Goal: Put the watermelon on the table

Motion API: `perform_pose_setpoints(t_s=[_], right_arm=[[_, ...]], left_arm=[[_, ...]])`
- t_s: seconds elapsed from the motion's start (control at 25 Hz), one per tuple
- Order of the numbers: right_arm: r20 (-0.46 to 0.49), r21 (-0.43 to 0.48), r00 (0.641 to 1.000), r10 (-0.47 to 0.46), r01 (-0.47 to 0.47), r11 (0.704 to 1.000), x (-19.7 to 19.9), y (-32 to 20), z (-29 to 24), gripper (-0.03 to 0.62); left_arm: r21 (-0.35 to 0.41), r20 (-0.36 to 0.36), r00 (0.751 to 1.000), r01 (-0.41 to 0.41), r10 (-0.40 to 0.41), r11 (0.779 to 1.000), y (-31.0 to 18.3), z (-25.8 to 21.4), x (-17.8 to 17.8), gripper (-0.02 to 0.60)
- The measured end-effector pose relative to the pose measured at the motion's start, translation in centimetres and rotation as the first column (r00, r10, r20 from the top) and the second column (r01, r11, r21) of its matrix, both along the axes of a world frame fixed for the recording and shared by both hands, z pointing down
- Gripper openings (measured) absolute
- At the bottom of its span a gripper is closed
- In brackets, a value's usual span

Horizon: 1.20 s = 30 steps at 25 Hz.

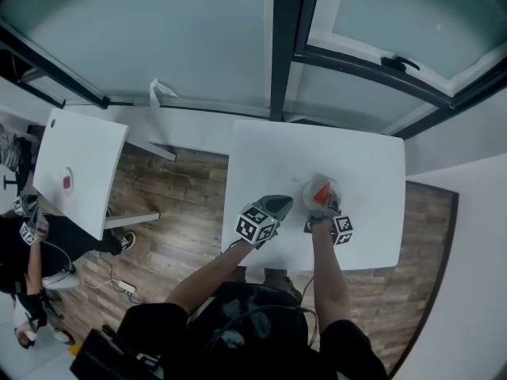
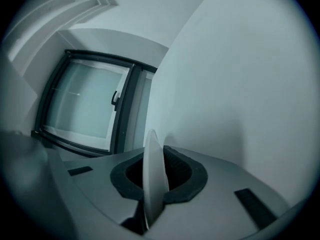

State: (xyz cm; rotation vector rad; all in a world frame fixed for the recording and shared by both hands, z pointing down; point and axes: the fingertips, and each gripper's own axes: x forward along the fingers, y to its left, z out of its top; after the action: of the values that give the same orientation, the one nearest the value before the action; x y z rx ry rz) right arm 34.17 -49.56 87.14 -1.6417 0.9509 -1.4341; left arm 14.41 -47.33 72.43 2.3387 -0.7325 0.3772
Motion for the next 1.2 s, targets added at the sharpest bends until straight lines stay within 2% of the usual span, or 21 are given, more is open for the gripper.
perform_pose_setpoints(t_s=[0.2,0.32,0.4,0.52,0.68,0.8,0.92,1.0,1.04,1.12,1.2], right_arm=[[-0.048,-0.130,0.999,0.006,-0.012,0.991,1.1,-1.2,1.7,0.035],[-0.168,-0.246,0.976,-0.142,0.098,0.964,1.5,-1.6,1.8,0.051],[-0.271,-0.327,0.925,-0.265,0.171,0.930,1.5,-2.0,1.4,0.068],[-0.386,-0.460,0.822,-0.418,0.221,0.860,2.0,-2.0,1.2,0.130],[-0.443,-0.569,0.707,-0.552,0.254,0.782,3.2,-1.3,1.2,0.161],[-0.518,-0.624,0.578,-0.630,0.249,0.741,3.9,-0.4,0.2,0.161],[-0.603,-0.616,0.419,-0.679,0.297,0.730,2.9,-0.4,-2.4,0.161],[-0.680,-0.574,0.299,-0.669,0.350,0.740,1.1,-0.3,-5.5,0.145],[-0.723,-0.537,0.249,-0.644,0.384,0.751,0.0,-0.1,-7.3,0.110],[-0.806,-0.449,0.168,-0.568,0.453,0.771,-2.4,0.4,-11.6,0.053],[-0.864,-0.383,0.101,-0.492,0.503,0.775,-4.8,1.5,-16.1,0.012]], left_arm=[[-0.036,0.021,1.000,0.004,-0.003,0.999,-0.7,0.8,0.2,0.003],[-0.049,0.015,1.000,-0.014,0.015,0.999,0.2,0.7,0.9,0.003],[-0.069,0.007,1.000,-0.022,0.022,0.997,1.1,0.7,1.1,0.003],[-0.087,0.002,0.999,-0.032,0.032,0.996,2.0,0.6,1.0,0.003],[-0.095,-0.012,1.000,-0.019,0.018,0.995,2.5,0.5,0.6,0.003],[-0.087,-0.017,1.000,-0.026,0.024,0.996,2.9,0.2,0.5,0.003],[-0.068,-0.026,0.999,-0.032,0.030,0.997,3.2,-0.4,0.4,0.003],[-0.045,-0.025,0.999,-0.028,0.027,0.999,3.4,-1.0,0.1,0.003],[-0.029,-0.018,1.000,-0.022,0.021,0.999,3.5,-1.4,-0.3,0.003],[0.025,0.009,1.000,0.002,-0.002,1.000,3.4,-2.5,-1.0,0.003],[0.103,0.048,0.998,0.031,-0.036,0.994,3.1,-3.9,-1.8,0.003]])
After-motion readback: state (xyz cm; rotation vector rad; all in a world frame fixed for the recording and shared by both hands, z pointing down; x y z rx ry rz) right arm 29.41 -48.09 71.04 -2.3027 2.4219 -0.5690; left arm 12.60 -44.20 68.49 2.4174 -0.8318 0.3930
